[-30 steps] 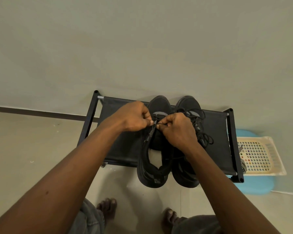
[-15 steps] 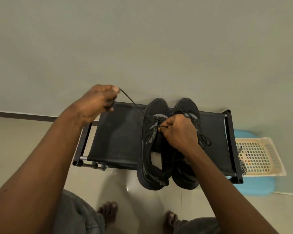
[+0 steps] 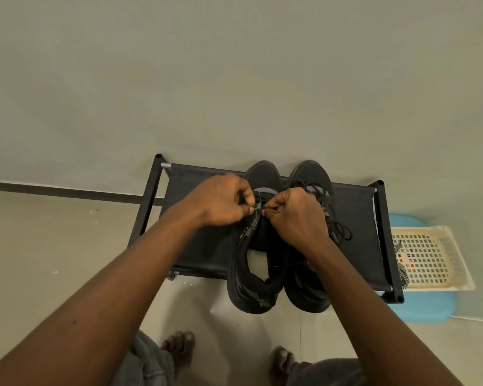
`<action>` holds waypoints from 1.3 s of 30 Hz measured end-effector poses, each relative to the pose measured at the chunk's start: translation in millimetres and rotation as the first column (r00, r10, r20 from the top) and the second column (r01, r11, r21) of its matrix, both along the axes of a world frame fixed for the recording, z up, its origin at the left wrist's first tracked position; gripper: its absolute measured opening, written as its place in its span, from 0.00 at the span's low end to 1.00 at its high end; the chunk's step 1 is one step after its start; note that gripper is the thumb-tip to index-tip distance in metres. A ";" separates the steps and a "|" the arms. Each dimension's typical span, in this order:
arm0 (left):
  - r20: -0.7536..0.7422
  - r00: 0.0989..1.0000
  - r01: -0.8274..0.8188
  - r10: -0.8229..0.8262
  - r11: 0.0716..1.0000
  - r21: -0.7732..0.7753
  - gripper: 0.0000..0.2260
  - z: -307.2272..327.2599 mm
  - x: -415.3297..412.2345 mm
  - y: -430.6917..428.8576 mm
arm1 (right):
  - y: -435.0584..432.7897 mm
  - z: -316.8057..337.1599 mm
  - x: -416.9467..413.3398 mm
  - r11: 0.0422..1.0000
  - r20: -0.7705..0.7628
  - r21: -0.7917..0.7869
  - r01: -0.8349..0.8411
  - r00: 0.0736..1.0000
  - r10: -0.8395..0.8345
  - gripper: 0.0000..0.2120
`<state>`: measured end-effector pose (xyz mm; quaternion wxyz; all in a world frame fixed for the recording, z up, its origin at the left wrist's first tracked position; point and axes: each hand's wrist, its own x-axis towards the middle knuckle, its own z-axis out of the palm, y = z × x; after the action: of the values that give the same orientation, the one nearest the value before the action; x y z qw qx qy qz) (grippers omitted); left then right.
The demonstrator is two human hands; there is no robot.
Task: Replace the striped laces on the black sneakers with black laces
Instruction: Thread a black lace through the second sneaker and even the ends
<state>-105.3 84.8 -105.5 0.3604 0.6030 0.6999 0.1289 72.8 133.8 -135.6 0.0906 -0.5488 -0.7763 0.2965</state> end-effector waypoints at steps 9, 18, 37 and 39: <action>0.019 0.998 0.068 -0.066 0.992 -0.108 0.05 1.0 -10.8 -1.6 | -1.6 4.3 -0.7 0.999 0.043 0.010 -0.037 0.998 0.037 0.05; 0.666 0.658 -0.349 0.350 0.926 -0.142 0.10 22.6 -83.3 -18.5 | -2.7 7.5 2.1 0.985 0.147 0.137 -0.104 0.986 0.084 0.05; -0.051 0.995 0.086 -0.084 0.995 0.046 0.03 -15.3 2.0 -3.2 | -4.5 9.0 7.4 0.983 0.076 0.146 -0.111 0.992 0.101 0.02; -0.032 0.996 0.079 -0.078 0.997 0.025 0.02 -12.6 -2.6 -3.3 | -4.3 7.1 7.9 0.982 0.045 0.166 -0.093 0.995 0.087 0.07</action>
<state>-107.8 81.6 -118.1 0.3462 0.6367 0.6794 0.1146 80.7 129.6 -128.5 0.1083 -0.5090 -0.8242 0.2233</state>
